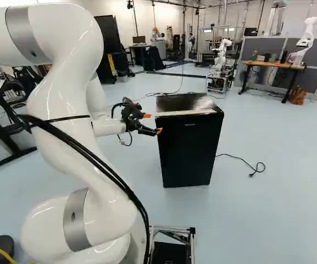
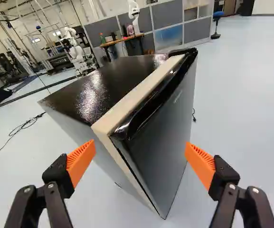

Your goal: Grab a drink from the fridge

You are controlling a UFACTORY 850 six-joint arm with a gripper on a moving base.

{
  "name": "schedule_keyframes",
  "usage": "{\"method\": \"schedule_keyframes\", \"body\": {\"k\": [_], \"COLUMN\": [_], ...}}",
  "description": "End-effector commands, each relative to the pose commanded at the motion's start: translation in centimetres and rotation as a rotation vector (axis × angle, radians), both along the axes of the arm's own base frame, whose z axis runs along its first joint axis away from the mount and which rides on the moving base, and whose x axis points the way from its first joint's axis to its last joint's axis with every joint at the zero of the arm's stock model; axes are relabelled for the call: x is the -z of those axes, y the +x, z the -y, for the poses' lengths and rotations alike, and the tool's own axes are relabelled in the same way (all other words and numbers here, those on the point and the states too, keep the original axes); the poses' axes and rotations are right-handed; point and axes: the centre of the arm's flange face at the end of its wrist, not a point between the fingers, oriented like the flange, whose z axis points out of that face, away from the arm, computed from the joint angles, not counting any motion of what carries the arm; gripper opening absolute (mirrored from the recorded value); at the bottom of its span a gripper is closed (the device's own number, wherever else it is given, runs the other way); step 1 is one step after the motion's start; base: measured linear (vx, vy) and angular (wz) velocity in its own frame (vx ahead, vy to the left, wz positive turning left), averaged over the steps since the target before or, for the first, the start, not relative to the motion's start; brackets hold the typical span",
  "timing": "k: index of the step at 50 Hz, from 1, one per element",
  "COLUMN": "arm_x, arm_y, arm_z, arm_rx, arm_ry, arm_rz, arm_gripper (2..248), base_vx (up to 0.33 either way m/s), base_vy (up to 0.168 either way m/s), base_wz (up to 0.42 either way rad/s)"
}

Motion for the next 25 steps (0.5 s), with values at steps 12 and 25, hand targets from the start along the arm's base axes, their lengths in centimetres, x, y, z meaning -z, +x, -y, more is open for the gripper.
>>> {"method": "schedule_keyframes", "body": {"k": [12, 25], "arm_x": [0.0, 0.0], "arm_y": [0.01, 0.01], "arm_z": [0.01, 0.01], "arm_rx": [-0.032, -0.043], "arm_ry": [-0.069, -0.095], "arm_rz": [-0.067, -0.092], "arm_gripper": [247, 247], "base_vx": [0.0, 0.0], "base_vy": [0.0, 0.0], "base_wz": [0.0, 0.0]}}
